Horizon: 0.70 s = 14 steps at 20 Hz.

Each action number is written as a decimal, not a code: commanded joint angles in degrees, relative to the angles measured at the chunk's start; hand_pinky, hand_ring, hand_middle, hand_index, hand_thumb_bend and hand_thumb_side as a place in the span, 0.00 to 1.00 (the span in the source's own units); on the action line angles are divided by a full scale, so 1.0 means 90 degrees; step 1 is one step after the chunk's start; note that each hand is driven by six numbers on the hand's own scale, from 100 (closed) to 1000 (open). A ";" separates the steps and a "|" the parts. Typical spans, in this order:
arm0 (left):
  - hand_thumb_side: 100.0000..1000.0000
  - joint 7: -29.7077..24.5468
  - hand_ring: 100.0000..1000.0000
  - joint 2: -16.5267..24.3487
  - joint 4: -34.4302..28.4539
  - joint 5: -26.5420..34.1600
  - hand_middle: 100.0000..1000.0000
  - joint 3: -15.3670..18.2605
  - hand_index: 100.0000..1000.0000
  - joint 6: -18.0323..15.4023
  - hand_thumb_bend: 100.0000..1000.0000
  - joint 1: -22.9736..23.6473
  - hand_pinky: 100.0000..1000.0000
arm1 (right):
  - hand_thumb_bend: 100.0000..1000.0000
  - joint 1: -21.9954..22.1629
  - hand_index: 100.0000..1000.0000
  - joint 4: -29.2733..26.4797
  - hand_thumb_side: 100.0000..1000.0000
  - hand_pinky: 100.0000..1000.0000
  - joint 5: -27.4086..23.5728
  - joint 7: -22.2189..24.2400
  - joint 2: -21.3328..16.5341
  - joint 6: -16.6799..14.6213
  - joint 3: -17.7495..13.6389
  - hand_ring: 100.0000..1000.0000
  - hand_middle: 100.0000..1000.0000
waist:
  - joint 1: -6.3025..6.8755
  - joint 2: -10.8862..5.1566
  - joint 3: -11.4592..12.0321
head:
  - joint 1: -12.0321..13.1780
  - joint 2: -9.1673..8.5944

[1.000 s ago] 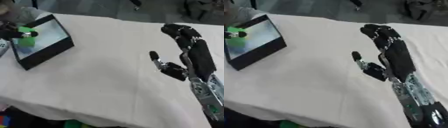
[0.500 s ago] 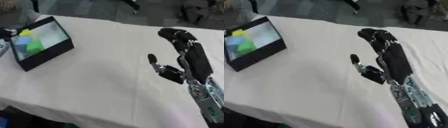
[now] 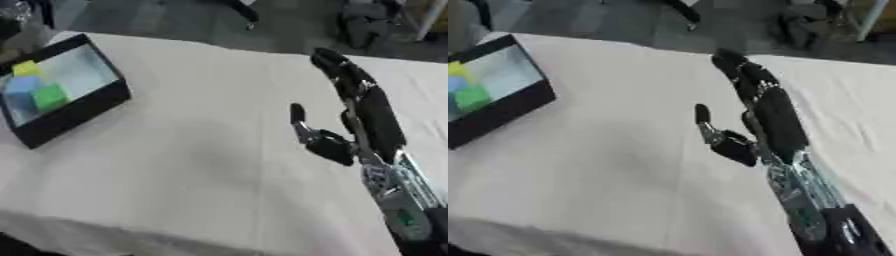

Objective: Pick up the objects with one hand, pass them to the other hand, and then place them into the box on the other side of the table.

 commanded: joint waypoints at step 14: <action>0.60 -0.0794 1.00 -0.2452 -0.0165 0.1604 0.87 -0.0939 0.79 -0.1811 0.44 0.0850 0.75 | 0.00 0.0903 0.92 -0.0395 0.55 0.71 -0.2635 0.0488 0.0320 0.0684 -0.1050 0.79 0.91 | -0.0065 -0.0191 -0.0228 | -0.1128 -0.0007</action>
